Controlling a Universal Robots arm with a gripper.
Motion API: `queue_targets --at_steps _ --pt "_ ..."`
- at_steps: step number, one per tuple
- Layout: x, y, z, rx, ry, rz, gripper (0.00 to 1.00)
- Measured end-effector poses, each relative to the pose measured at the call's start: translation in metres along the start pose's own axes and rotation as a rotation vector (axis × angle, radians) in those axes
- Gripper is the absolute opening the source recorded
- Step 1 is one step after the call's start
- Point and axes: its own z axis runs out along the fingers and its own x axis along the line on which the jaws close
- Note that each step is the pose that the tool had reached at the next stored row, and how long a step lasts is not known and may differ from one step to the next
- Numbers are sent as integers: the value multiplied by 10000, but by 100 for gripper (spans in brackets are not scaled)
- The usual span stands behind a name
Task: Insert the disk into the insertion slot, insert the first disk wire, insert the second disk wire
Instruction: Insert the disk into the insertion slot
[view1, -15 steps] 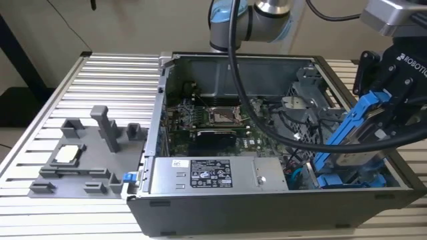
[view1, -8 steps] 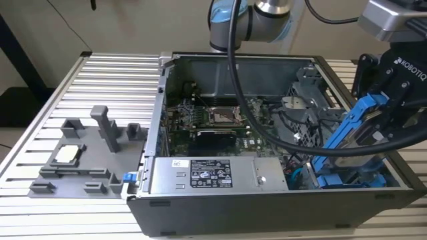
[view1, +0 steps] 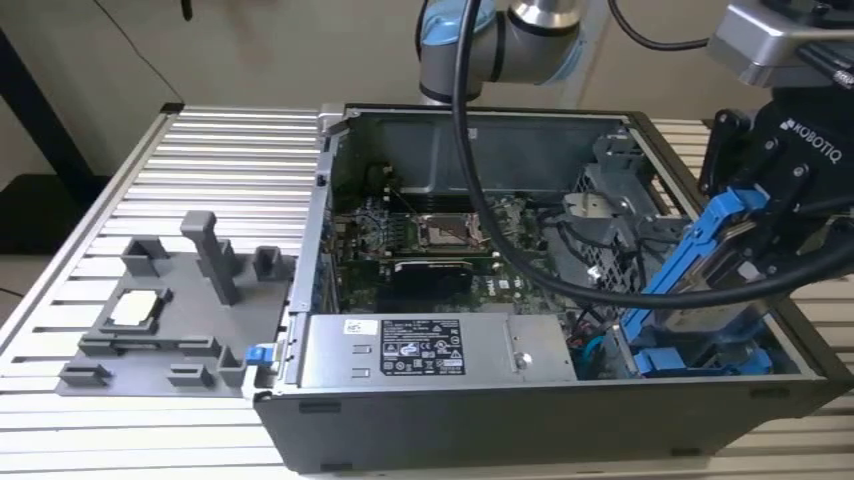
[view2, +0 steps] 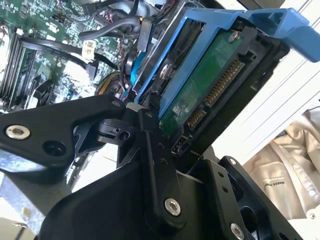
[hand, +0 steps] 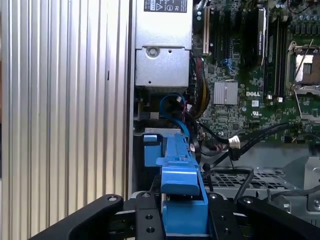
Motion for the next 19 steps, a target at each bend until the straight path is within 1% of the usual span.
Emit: queue_targets --at_steps 5,8,14,19 --pt "0 -20 31 -1 -1 69 33" --pt "0 -47 49 -1 -2 117 33" --pt "-3 -53 117 -10 -3 227 33" --pt "-26 -56 207 -28 -6 250 33"
